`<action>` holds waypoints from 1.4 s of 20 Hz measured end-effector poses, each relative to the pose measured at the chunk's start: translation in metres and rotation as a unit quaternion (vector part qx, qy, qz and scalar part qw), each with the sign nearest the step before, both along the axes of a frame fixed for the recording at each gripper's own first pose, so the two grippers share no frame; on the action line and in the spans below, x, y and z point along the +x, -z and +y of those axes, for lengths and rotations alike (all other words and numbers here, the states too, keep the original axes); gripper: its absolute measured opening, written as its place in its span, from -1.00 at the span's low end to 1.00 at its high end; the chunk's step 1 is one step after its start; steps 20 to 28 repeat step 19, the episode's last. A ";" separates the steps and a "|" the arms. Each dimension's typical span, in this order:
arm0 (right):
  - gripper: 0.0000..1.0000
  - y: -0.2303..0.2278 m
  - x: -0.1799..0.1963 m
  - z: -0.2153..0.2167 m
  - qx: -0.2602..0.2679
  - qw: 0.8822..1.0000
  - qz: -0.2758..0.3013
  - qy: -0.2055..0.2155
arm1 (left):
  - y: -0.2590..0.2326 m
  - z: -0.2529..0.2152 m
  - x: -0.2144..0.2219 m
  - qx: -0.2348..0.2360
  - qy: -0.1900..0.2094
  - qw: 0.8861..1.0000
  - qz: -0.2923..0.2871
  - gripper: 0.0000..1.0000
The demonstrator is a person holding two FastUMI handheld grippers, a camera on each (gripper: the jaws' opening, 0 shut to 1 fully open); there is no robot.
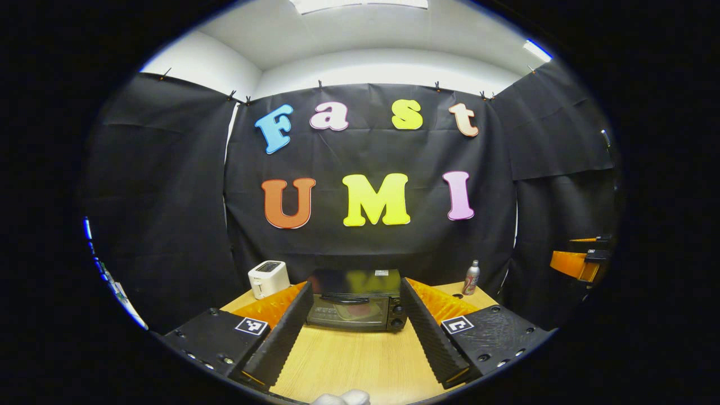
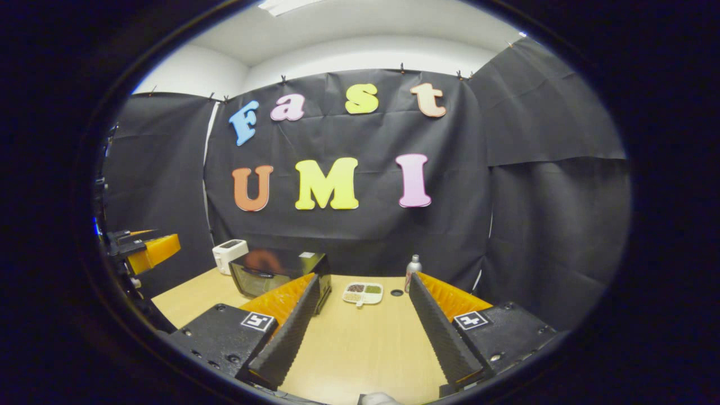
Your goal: Open the electric oven with the left hand, put the food in, and close the electric oven.
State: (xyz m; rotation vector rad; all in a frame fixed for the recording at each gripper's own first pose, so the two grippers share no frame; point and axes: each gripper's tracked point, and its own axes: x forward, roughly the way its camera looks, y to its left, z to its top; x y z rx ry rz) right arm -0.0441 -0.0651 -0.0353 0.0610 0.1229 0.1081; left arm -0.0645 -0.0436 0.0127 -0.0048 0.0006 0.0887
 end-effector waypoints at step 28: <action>0.93 -0.009 -0.002 0.019 0.004 1.000 -0.017 0.001 | -0.008 0.012 -0.001 -0.014 0.005 1.000 -0.004 0.93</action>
